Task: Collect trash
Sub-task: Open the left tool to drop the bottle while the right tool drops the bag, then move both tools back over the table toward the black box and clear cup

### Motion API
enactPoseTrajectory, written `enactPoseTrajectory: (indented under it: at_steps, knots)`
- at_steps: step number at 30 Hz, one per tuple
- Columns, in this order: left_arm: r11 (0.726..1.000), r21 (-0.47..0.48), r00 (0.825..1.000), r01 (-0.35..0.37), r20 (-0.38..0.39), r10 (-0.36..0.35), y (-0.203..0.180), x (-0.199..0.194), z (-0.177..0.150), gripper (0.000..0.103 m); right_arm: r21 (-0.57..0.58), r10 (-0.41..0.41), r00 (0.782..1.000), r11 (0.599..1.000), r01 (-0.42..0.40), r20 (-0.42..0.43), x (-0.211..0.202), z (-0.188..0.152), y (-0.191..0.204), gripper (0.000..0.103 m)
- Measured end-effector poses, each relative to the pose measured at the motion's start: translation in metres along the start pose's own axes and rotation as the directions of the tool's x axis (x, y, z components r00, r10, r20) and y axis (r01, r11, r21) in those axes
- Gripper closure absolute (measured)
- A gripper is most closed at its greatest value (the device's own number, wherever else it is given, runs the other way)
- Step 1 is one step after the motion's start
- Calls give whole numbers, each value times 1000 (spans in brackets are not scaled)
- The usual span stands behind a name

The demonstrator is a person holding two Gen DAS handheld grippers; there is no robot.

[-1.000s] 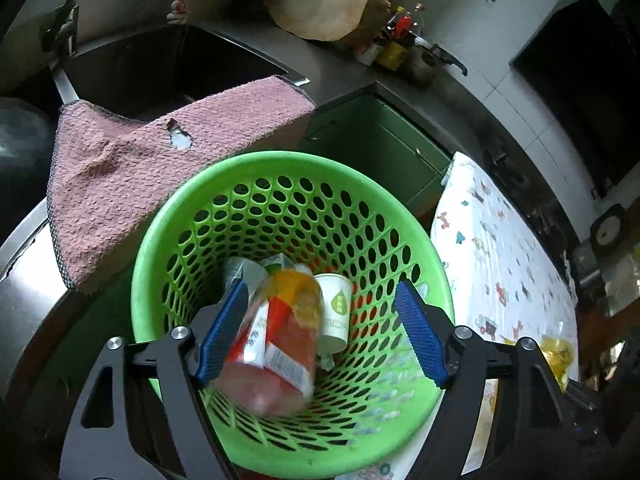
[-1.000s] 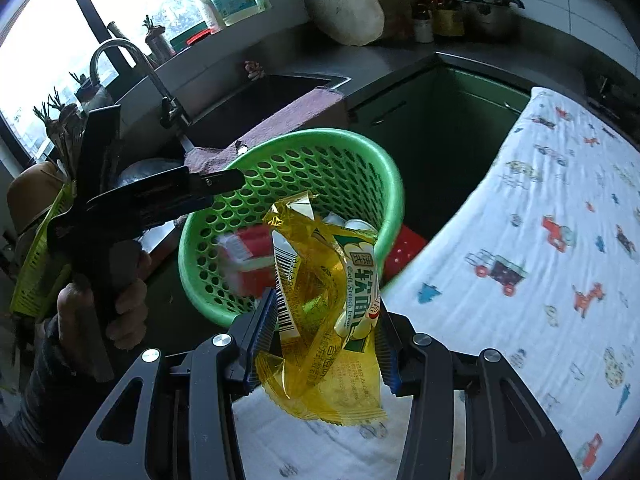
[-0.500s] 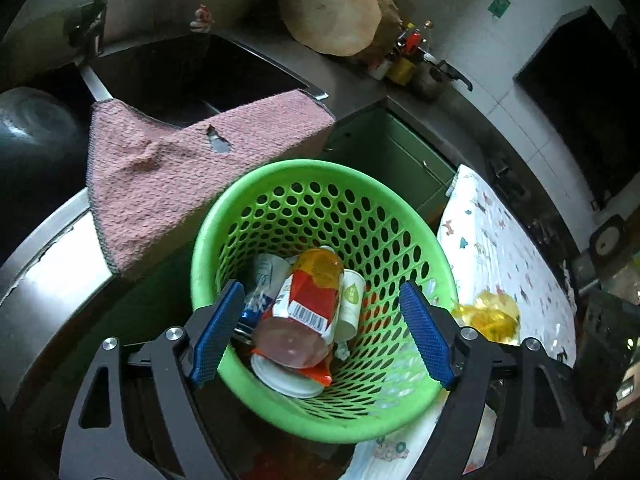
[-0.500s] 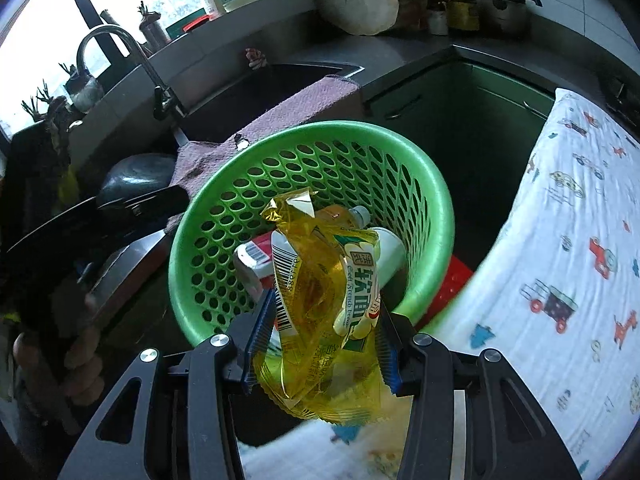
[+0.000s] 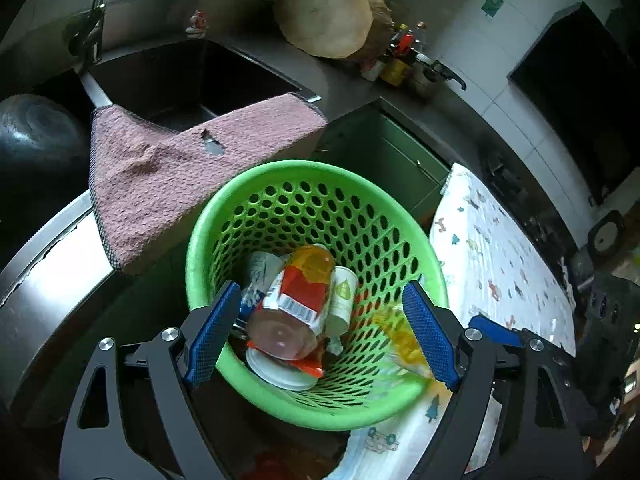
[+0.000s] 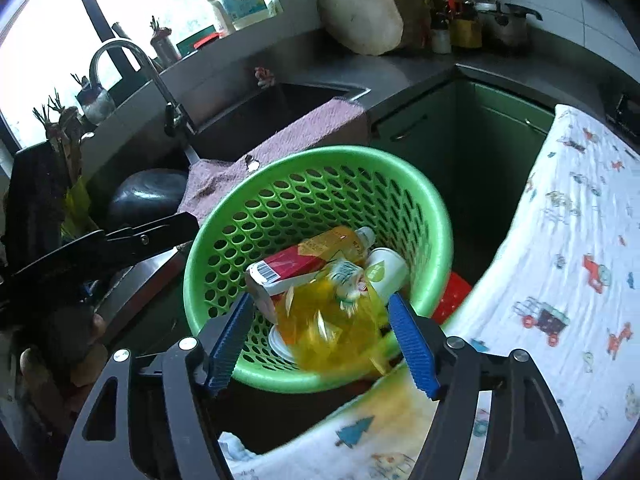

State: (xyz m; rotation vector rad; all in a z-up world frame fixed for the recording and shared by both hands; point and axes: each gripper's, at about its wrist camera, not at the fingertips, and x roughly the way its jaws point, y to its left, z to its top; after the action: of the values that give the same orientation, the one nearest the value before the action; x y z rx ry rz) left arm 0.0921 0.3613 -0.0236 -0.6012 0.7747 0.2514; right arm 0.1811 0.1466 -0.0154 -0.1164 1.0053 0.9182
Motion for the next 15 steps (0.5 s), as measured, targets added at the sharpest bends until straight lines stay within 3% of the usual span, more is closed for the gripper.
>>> enactPoseTrajectory:
  at_steps: [8, 15]
  knots:
    - [998, 60, 1000, 4, 12, -5, -37, -10, -3, 17, 23, -27, 999, 999, 26, 46, -40, -11, -20, 31]
    - [993, 111, 999, 37, 6, -38, -76, -14, -12, 17, 68, -116, 990, 992, 110, 85, -89, -33, -55, 29]
